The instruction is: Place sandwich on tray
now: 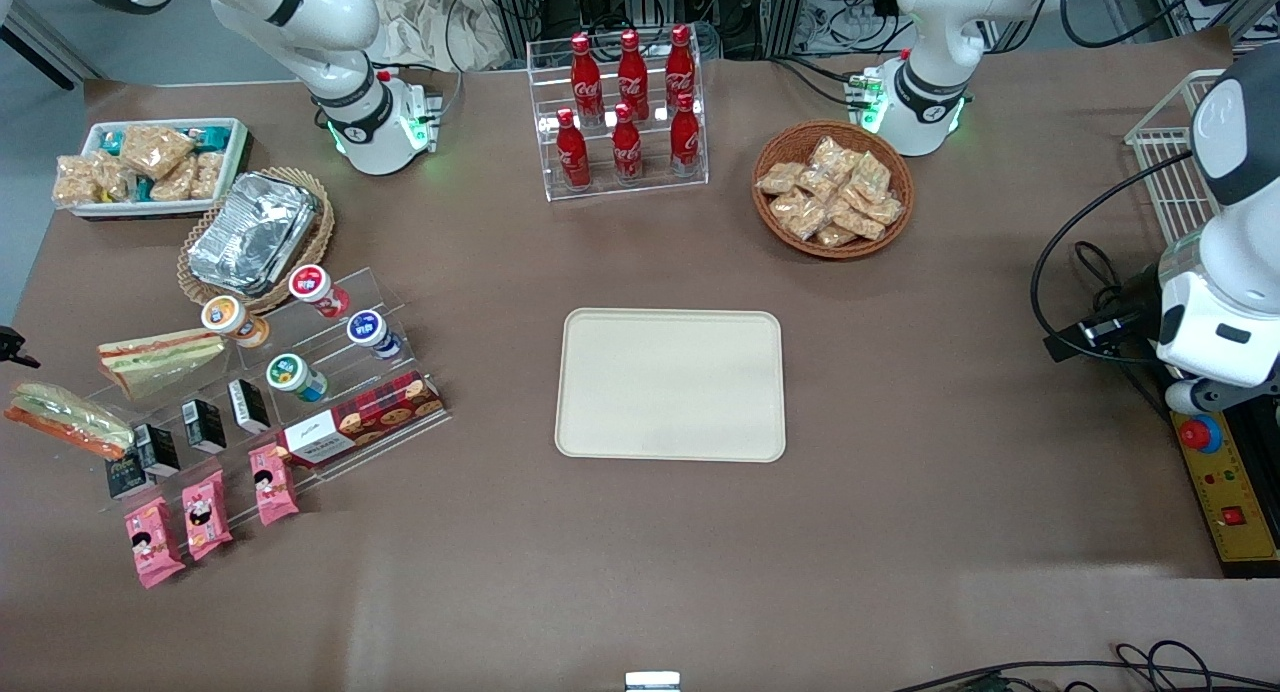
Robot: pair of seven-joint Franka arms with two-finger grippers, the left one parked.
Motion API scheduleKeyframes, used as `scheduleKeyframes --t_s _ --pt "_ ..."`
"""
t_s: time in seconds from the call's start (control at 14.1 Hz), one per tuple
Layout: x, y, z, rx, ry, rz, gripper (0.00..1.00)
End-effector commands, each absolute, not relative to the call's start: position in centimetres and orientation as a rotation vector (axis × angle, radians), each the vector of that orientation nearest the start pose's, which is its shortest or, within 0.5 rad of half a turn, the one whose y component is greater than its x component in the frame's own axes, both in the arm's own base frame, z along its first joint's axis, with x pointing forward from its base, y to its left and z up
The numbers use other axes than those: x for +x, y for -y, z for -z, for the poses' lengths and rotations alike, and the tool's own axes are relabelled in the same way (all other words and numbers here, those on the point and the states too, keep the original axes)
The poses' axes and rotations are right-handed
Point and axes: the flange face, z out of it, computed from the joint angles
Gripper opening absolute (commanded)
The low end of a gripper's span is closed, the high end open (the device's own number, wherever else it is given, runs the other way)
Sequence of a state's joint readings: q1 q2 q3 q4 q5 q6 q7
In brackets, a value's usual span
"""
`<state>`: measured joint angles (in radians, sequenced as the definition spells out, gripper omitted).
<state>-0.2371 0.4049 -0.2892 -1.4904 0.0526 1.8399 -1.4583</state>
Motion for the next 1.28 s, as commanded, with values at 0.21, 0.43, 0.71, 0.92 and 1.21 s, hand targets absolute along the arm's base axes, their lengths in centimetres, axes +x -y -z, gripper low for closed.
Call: scheduleKeyframes --t_s 0.21,0.43,0.71,0.92,1.21 --pt "61.4 31.1 -42.1 -2.764 1.597 -0.138 0.99" --pt "61.7 31.1 -40.6 -2.727 1.633 -0.165 0.99" --pt "61.6 31.5 -40.0 -2.723 1.637 -0.16 0.99" --pt "61.4 31.9 -38.9 -2.707 1.621 -0.175 0.99" --pt "60.8 32.6 -37.2 -2.693 1.578 -0.195 0.99"
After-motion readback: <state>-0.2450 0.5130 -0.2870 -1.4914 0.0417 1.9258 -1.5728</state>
